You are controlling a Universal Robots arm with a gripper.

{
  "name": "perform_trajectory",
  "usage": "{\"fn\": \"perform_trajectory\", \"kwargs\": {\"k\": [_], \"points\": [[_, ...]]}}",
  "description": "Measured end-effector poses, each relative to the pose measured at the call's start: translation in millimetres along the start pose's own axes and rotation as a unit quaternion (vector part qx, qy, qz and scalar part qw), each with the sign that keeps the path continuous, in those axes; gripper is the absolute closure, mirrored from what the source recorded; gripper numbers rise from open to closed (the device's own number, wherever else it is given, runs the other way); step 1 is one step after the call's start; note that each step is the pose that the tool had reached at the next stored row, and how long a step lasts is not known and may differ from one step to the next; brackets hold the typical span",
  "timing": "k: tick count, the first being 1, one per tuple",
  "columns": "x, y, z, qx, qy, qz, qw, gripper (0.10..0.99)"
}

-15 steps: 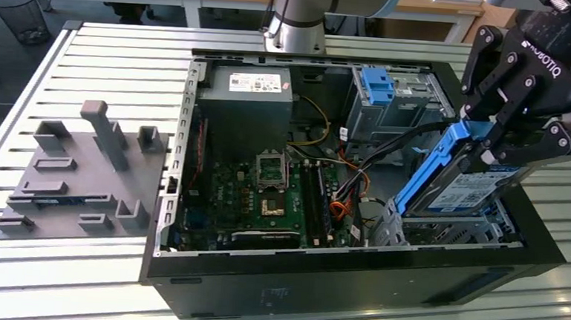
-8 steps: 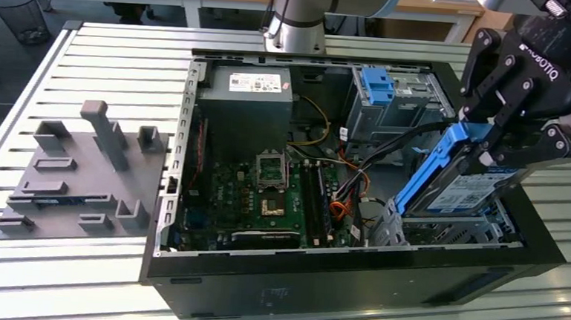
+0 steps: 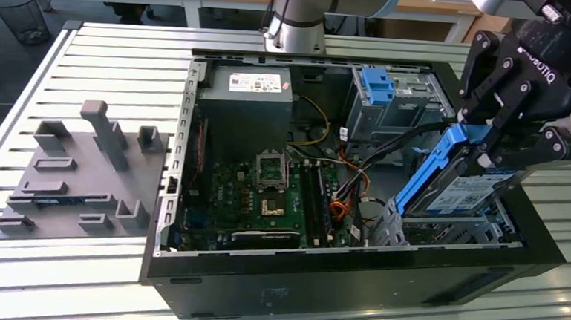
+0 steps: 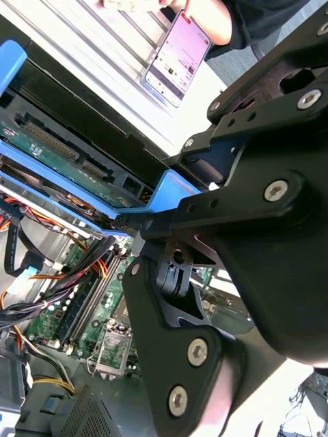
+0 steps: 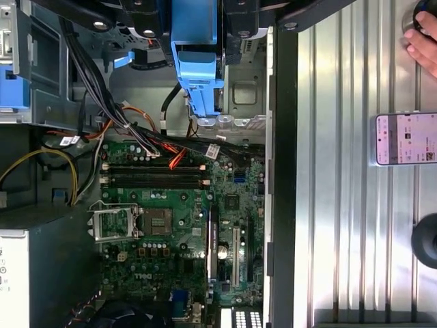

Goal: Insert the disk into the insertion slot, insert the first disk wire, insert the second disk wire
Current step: 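Insert the disk into the insertion slot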

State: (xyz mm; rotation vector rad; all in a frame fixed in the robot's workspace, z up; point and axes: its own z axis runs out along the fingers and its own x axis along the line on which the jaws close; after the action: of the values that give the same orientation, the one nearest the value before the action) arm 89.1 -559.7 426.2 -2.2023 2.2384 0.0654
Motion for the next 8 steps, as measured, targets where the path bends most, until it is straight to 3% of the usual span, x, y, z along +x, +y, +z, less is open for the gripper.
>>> {"fn": "perform_trajectory", "kwargs": {"k": [8], "points": [[0.0,-0.1,1.9,0.0000,0.0000,0.000,1.0000,0.722]]}}
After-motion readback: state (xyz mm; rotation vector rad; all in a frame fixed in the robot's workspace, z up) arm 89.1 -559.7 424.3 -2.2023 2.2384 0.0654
